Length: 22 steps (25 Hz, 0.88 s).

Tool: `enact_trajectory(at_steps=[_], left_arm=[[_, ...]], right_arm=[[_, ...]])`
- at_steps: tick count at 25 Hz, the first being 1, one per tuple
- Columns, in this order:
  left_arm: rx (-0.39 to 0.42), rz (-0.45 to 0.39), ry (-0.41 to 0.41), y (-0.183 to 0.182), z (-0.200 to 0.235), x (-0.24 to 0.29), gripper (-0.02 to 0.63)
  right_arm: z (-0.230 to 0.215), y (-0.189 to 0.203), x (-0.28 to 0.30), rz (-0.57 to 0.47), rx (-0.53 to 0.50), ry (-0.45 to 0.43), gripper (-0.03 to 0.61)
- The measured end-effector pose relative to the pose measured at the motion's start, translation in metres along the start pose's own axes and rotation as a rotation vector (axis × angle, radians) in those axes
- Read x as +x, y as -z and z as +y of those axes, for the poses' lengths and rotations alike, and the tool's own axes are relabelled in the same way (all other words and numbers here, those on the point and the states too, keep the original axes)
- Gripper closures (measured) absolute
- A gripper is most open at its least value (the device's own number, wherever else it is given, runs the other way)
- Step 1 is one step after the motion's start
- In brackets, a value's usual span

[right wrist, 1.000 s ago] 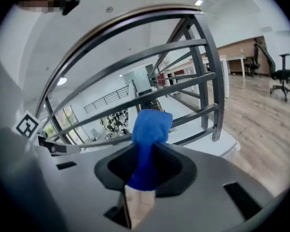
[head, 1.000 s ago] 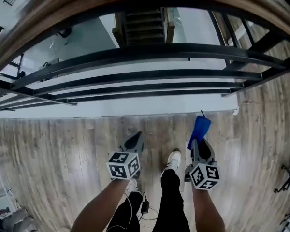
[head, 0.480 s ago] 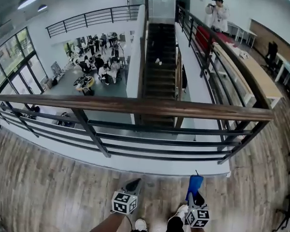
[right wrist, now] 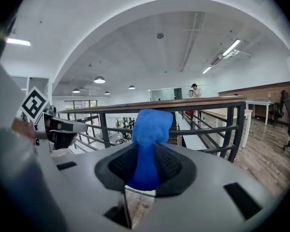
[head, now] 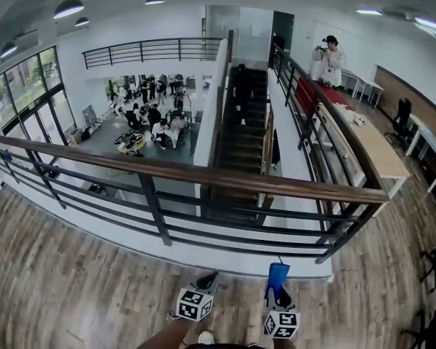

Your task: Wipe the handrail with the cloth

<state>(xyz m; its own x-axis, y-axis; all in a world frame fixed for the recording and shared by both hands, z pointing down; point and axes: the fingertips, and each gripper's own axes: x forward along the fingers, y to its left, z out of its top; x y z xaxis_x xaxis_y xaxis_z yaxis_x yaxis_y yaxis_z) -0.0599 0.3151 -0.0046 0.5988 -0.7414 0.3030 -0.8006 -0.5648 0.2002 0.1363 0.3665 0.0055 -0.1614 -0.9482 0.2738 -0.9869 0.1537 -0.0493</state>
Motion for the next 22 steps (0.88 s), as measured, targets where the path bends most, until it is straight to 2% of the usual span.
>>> enact_trajectory(at_steps=[2, 7, 15, 19, 22], left_arm=[[-0.003, -0.020, 0.004, -0.006, -0.010, -0.007, 0.611], [0.013, -0.057, -0.050, -0.027, -0.029, -0.014, 0.611], [0.016, -0.094, -0.106, -0.037, -0.060, -0.010, 0.611], [0.027, -0.093, -0.095, -0.041, -0.079, -0.008, 0.611], [0.050, -0.098, -0.119, -0.042, -0.089, -0.019, 0.611]], right_arm=[[0.002, -0.013, -0.002, -0.016, -0.020, -0.015, 0.473], [-0.016, -0.041, -0.012, -0.062, -0.071, -0.041, 0.472], [-0.059, -0.044, -0.035, -0.090, -0.068, -0.023, 0.472], [-0.067, -0.050, -0.043, -0.097, -0.066, -0.021, 0.472], [-0.066, -0.053, -0.058, -0.099, -0.077, -0.028, 0.472]])
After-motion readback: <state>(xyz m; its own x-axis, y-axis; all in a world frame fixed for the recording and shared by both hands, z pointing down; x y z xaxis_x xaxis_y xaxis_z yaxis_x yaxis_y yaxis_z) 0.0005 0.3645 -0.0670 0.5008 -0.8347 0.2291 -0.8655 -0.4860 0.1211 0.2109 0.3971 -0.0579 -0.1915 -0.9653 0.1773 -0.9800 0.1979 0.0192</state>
